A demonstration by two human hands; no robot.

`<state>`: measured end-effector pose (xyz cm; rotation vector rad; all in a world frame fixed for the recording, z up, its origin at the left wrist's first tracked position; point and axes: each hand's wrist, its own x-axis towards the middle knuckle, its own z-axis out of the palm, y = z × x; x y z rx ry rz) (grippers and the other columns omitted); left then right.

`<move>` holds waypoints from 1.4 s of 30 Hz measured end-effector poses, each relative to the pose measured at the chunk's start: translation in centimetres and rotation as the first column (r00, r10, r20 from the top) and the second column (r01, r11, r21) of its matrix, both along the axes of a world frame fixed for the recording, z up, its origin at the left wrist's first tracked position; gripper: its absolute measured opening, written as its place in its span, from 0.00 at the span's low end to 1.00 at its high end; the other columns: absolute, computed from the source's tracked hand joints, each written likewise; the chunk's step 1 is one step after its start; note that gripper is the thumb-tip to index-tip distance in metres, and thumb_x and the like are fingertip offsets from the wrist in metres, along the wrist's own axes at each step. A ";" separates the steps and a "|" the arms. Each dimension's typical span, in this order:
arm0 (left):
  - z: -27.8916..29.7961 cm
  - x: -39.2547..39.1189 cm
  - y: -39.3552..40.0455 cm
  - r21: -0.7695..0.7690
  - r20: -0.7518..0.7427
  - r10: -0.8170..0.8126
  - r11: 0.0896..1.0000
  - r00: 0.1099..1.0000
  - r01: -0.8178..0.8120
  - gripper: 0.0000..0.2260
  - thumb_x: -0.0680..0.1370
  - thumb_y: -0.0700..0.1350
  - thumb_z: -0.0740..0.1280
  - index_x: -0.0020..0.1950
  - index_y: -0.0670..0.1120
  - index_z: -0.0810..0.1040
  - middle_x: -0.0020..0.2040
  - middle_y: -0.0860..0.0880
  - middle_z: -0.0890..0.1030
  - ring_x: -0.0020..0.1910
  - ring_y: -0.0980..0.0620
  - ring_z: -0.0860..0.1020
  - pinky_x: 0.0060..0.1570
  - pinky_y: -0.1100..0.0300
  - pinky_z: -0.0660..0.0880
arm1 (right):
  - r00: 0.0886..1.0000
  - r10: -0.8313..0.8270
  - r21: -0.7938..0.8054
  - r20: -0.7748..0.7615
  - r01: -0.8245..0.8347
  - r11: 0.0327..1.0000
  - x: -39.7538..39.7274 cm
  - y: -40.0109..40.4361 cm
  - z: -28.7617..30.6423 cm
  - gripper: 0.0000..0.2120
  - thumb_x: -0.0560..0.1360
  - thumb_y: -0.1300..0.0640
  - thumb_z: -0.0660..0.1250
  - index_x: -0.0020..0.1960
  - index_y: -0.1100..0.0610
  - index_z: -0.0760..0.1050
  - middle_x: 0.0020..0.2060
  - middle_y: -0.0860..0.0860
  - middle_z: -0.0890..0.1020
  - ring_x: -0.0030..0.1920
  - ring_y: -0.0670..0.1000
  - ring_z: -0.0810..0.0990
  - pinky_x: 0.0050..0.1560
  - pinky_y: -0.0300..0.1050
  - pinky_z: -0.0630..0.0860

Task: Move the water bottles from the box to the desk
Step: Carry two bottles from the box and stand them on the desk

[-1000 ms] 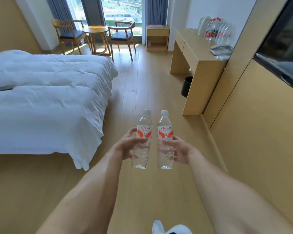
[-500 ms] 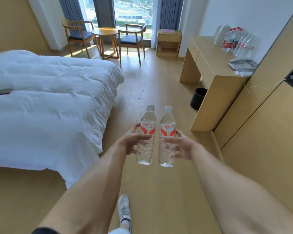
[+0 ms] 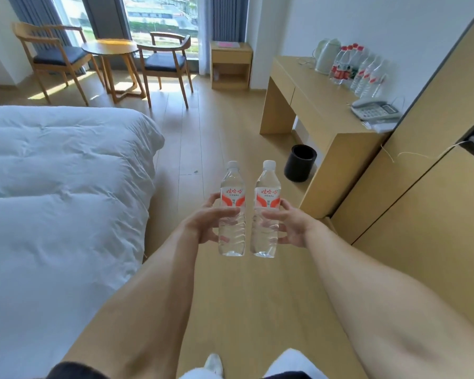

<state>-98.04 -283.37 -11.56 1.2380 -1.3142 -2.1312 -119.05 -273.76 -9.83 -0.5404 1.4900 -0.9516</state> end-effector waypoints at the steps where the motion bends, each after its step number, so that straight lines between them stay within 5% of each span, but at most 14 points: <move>1: -0.1 -0.3 -1.2 0.004 -0.008 -0.005 1.000 1.000 0.005 0.29 0.72 0.40 0.78 0.68 0.56 0.71 0.59 0.42 0.83 0.58 0.38 0.82 0.53 0.26 0.74 | 1.000 -0.007 -0.003 -0.002 0.007 1.000 -0.2 -1.1 0.0 0.29 0.72 0.60 0.76 0.68 0.45 0.69 0.59 0.53 0.83 0.58 0.56 0.82 0.57 0.62 0.77; 12: -0.9 -4.5 -13.1 -0.021 0.049 -0.027 0.999 0.998 0.028 0.26 0.73 0.39 0.77 0.65 0.57 0.72 0.58 0.42 0.83 0.57 0.38 0.82 0.50 0.25 0.75 | 0.999 -0.022 0.004 0.032 0.022 1.000 -4.1 -13.5 -1.8 0.29 0.71 0.60 0.77 0.67 0.46 0.71 0.59 0.53 0.82 0.59 0.58 0.81 0.63 0.68 0.73; 27: 0.3 -17.5 -35.9 -0.059 0.119 0.134 0.990 0.984 -0.128 0.22 0.72 0.41 0.78 0.59 0.59 0.73 0.58 0.44 0.83 0.55 0.41 0.83 0.52 0.30 0.78 | 0.993 0.093 0.001 0.071 -0.093 0.996 -17.4 -38.7 -2.1 0.27 0.71 0.59 0.77 0.67 0.45 0.73 0.60 0.51 0.83 0.59 0.57 0.82 0.60 0.64 0.77; 42: -1.5 -28.1 -54.5 -0.057 0.122 -0.005 0.998 0.993 0.012 0.26 0.73 0.40 0.77 0.66 0.55 0.72 0.56 0.44 0.84 0.54 0.41 0.83 0.51 0.30 0.78 | 0.997 -0.033 0.040 0.068 0.031 0.999 -27.1 -54.2 -3.7 0.28 0.71 0.58 0.77 0.68 0.45 0.73 0.60 0.53 0.83 0.60 0.58 0.81 0.62 0.67 0.75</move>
